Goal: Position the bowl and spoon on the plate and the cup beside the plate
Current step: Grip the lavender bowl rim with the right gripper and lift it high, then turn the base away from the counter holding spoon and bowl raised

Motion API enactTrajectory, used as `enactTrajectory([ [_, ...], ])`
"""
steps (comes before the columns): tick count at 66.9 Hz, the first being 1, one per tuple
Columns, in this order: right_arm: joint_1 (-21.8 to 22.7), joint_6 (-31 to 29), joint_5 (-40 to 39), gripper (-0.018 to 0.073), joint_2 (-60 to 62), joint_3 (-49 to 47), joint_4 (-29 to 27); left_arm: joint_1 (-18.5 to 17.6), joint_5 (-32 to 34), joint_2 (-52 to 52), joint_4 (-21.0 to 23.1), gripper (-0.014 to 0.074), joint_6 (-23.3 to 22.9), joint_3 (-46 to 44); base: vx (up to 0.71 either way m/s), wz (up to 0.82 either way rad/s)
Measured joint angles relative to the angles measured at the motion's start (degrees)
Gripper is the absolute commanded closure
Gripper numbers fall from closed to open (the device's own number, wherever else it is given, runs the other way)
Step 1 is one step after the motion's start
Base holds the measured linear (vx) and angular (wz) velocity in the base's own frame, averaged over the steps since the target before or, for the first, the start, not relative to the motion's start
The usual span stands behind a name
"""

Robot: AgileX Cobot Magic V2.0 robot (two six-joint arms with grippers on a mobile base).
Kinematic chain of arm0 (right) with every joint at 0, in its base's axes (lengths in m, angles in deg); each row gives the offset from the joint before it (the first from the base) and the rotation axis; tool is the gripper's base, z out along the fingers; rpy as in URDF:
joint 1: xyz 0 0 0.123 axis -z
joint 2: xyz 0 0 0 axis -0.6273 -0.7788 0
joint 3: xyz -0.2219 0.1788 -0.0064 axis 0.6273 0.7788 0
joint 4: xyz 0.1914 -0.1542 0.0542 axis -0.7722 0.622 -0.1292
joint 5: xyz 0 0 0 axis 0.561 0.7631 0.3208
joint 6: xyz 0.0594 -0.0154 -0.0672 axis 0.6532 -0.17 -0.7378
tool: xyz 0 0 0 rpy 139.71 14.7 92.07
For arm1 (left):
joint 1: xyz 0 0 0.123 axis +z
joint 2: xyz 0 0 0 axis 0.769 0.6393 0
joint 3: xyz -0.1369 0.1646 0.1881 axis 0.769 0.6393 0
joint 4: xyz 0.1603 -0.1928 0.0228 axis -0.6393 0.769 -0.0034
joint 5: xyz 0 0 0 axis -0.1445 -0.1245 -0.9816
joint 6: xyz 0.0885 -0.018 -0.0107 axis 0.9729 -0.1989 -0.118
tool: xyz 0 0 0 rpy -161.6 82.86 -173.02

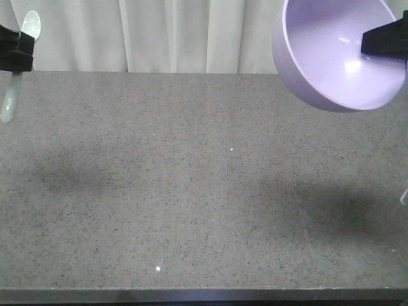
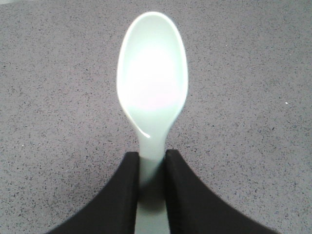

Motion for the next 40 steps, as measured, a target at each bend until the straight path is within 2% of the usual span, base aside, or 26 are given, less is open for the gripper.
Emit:
enactTrajectory([
  [40,0.0,0.0,0.0,0.0565,0.0,0.0,0.0,0.0,0.0,0.0,0.0,0.0604,0.0,0.0,0.0,-0.02],
])
